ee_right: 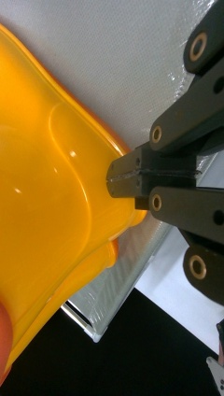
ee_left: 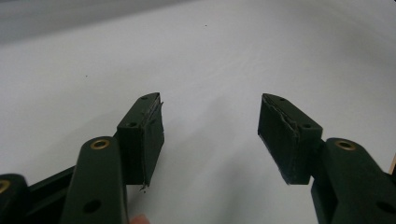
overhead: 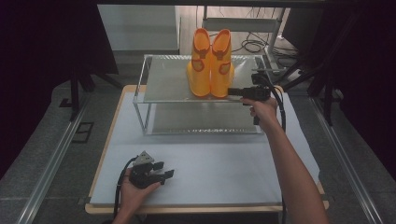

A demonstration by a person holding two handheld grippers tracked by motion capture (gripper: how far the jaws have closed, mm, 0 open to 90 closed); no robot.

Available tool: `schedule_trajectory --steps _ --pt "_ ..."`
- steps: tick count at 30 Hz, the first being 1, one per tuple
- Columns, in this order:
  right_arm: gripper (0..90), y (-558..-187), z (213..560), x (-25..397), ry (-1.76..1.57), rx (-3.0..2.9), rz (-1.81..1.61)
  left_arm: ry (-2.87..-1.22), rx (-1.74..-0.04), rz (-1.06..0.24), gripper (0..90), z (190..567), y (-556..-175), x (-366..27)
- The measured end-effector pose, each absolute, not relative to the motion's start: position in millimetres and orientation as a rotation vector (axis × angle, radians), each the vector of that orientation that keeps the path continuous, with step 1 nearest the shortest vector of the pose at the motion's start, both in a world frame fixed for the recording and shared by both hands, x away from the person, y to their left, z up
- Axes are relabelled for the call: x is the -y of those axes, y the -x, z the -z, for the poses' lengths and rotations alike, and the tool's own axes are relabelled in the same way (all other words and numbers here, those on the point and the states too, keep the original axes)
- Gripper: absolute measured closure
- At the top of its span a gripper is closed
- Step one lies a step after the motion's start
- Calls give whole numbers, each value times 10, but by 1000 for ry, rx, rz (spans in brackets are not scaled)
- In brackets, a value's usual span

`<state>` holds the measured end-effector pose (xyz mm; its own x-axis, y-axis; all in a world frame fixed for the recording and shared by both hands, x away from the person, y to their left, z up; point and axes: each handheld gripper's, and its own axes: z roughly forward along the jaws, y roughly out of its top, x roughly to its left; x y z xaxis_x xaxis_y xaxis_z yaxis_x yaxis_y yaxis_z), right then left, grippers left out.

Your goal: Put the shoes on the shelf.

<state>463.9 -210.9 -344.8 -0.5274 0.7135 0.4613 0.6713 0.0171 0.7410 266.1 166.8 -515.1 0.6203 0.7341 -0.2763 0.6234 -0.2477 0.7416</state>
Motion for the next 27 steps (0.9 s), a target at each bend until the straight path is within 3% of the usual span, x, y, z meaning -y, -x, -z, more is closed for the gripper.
schedule_trajectory --steps 13,27 --pt "833 -4438 3402 2298 -1447 -2159 -1616 -1960 -1073 -158 405 5153 -2663 -1661" --pt "716 -3795 3597 2675 -1322 -2139 -1656 -1957 -1079 -172 404 5145 -2661 -1667"
